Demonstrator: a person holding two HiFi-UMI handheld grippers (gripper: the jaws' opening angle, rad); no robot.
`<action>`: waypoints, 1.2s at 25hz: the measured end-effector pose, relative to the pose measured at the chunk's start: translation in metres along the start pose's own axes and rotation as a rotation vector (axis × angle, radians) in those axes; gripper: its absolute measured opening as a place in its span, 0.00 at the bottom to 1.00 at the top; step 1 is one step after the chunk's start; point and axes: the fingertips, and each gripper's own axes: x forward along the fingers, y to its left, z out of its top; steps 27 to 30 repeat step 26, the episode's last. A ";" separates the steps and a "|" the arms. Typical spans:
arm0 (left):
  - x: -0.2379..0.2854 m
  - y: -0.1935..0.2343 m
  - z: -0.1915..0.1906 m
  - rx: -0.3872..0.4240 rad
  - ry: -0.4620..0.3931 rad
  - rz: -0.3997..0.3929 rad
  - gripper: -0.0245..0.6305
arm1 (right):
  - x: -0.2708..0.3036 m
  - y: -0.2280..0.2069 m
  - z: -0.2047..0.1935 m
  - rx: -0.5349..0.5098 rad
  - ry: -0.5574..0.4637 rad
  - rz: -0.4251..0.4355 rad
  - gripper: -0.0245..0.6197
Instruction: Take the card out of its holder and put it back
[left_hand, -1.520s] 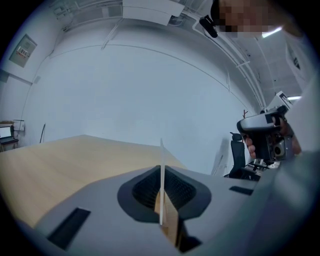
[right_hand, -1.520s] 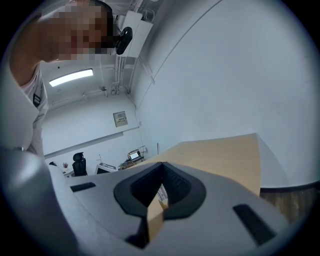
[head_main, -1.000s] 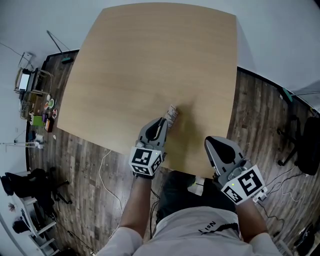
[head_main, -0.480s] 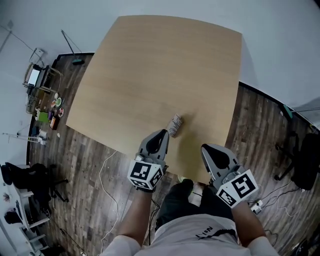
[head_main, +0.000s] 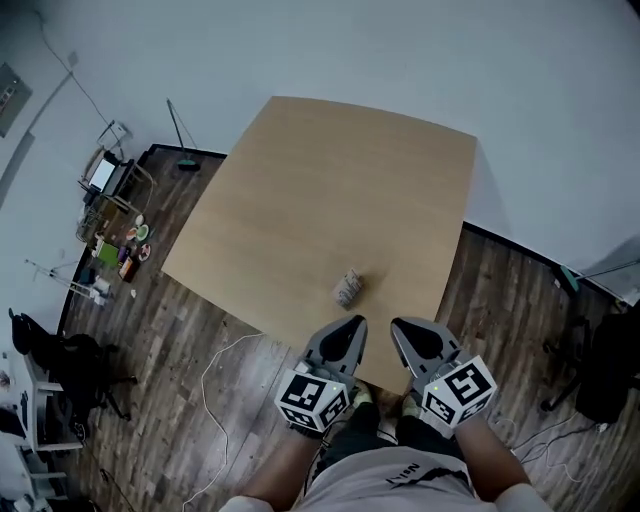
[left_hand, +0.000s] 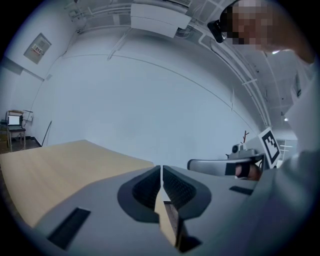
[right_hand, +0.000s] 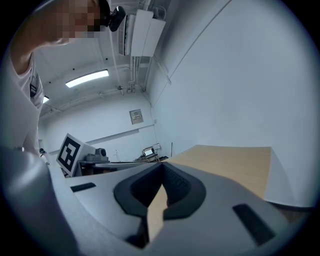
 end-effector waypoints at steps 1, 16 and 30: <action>-0.004 -0.011 0.005 0.000 -0.010 0.000 0.08 | -0.005 0.002 0.005 -0.011 -0.002 0.008 0.06; -0.027 -0.096 0.044 0.041 -0.131 0.077 0.07 | -0.061 0.022 0.042 -0.103 -0.050 0.133 0.06; -0.035 -0.117 0.042 0.058 -0.153 0.115 0.07 | -0.084 0.025 0.043 -0.125 -0.062 0.162 0.06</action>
